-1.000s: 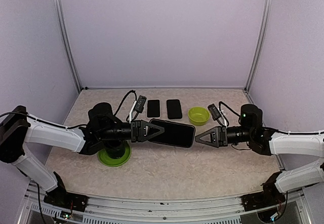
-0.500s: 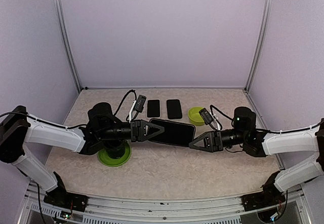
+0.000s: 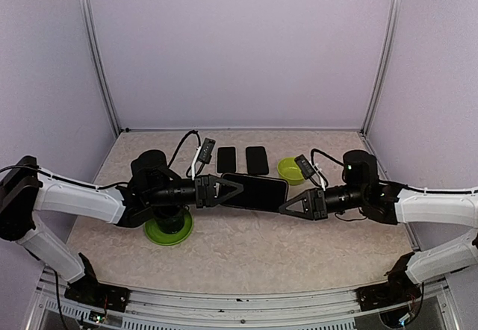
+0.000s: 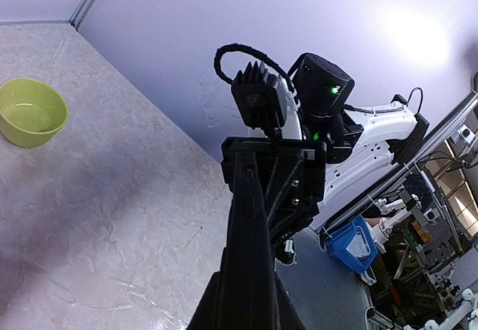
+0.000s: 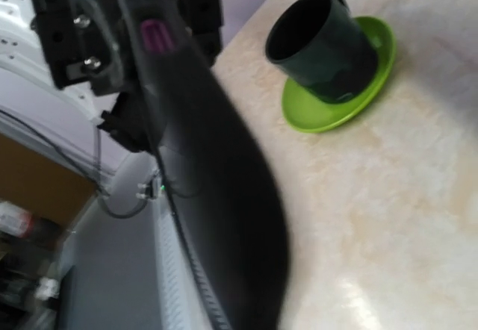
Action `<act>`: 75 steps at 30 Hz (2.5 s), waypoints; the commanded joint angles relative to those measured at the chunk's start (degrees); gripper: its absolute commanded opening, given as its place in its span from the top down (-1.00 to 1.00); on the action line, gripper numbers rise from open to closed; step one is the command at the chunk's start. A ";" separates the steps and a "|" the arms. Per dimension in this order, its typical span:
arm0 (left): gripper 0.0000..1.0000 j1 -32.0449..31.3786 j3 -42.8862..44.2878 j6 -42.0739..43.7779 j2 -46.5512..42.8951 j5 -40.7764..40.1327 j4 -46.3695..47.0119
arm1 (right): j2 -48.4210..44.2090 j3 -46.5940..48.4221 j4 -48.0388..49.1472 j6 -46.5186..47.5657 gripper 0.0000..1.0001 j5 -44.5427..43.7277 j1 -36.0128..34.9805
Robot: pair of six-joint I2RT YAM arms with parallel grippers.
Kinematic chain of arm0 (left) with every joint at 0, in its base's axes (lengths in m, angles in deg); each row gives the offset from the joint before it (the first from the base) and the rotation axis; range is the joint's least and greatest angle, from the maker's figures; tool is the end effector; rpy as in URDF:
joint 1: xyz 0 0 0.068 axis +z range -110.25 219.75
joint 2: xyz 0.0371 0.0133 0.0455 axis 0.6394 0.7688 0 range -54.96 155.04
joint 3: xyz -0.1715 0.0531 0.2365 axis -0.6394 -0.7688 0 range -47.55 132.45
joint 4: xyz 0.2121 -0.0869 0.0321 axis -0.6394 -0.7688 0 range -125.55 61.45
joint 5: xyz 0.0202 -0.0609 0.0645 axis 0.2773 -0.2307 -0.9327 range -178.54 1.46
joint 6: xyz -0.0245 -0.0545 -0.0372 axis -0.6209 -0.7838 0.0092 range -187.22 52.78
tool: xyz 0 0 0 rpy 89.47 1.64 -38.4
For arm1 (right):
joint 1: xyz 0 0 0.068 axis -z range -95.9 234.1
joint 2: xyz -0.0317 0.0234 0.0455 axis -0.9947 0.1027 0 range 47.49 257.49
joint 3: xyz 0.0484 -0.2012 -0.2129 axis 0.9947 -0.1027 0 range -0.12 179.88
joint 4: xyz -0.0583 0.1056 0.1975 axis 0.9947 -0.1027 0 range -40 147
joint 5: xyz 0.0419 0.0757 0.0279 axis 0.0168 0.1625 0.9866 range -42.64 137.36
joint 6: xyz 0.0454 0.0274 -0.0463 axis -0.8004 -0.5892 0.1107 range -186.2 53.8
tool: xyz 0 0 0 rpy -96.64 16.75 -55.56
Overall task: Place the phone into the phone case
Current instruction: Press the corner of the phone case at the bottom left corner of the phone case, then press the corner of the phone case at the bottom right corner of the phone case.
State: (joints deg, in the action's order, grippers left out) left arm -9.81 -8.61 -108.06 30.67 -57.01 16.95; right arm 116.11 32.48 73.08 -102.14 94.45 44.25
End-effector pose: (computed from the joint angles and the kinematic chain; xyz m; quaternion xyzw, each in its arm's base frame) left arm 0.1787 -0.2560 0.2854 0.2418 0.6711 -0.6146 0.3368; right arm 0.1482 0.1788 0.2674 -0.2548 0.7425 0.5813 0.2143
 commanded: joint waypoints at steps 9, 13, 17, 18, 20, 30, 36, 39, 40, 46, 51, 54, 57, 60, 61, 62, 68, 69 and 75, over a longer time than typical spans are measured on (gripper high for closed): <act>1.00 0.25 1.08 2.87 -2.13 -3.60 -4.14 | -7.46 3.66 -8.71 4.94 0.06 -12.68 1.22; 1.00 0.25 0.66 2.02 -2.26 -2.72 -2.12 | -4.31 3.55 -8.13 3.97 0.00 -15.39 1.19; 1.00 0.25 0.28 1.76 -2.77 -2.53 -1.43 | -1.31 2.53 -4.85 1.87 -0.03 -14.21 1.21; 1.00 0.25 0.20 1.73 -2.82 -2.53 -1.30 | -0.77 2.04 -3.32 1.16 -0.03 -13.61 1.23; 1.00 0.25 0.10 1.66 -2.99 -2.64 -1.20 | 0.24 0.84 0.06 -0.94 -0.03 -12.17 1.16; 1.00 0.10 -0.27 0.60 -1.79 -2.85 0.46 | 4.37 -0.92 9.68 -5.63 0.28 -9.53 1.02; 1.00 0.08 0.01 1.15 -1.47 -4.39 -1.51 | 3.39 -0.87 8.59 -3.96 1.00 -9.72 1.01; 1.00 0.19 0.92 2.85 -1.65 -6.04 -5.23 | 0.91 -0.52 4.51 -0.29 1.00 -9.35 1.13; 1.00 0.25 0.89 3.09 -1.68 -6.04 -5.72 | -0.08 -0.71 3.89 0.95 1.00 -8.64 1.34; 1.00 0.59 0.56 3.22 -2.12 -6.60 -6.17 | -4.96 -1.85 2.79 2.67 1.00 -5.12 2.92; 1.00 0.62 1.54 3.52 -1.48 -8.11 -8.74 | -9.38 -1.76 -0.05 3.95 1.00 -5.05 4.97; 1.00 0.52 1.22 3.47 -1.55 -8.12 -8.48 | -11.31 -1.79 -2.26 4.29 0.96 -5.08 6.57; 1.00 0.52 0.82 3.23 -1.77 -7.36 -7.46 | -11.59 -1.86 -2.96 4.46 0.58 -5.82 6.98; 1.00 0.52 0.70 3.01 -1.69 -5.20 -5.80 | -9.56 -1.52 -3.13 4.23 0.28 -6.13 6.99; 1.00 0.52 0.70 2.92 -1.67 -4.33 -5.24 | -8.57 -1.49 -2.77 4.14 0.22 -6.06 6.99; 1.00 0.52 0.70 2.81 -1.62 -3.50 -4.68 | -7.57 -1.49 -2.27 3.87 0.17 -5.92 6.99; 1.00 -0.24 1.38 3.01 -0.96 0.37 -3.63 | -2.12 -1.14 1.31 2.69 0.08 -4.51 6.82; 1.00 -0.39 1.48 3.00 -0.77 0.86 -3.46 | -1.42 -1.09 1.93 2.56 0.08 -4.06 6.74; 1.00 -1.07 2.32 3.13 0.45 2.05 -3.30 | 1.25 0.04 3.29 2.90 0.09 -2.40 5.56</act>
State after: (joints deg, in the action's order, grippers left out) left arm -10.25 -8.59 -105.68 30.36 -57.40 8.31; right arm 116.19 30.87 73.21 -99.10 90.01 50.65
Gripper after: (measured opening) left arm 0.110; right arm 0.459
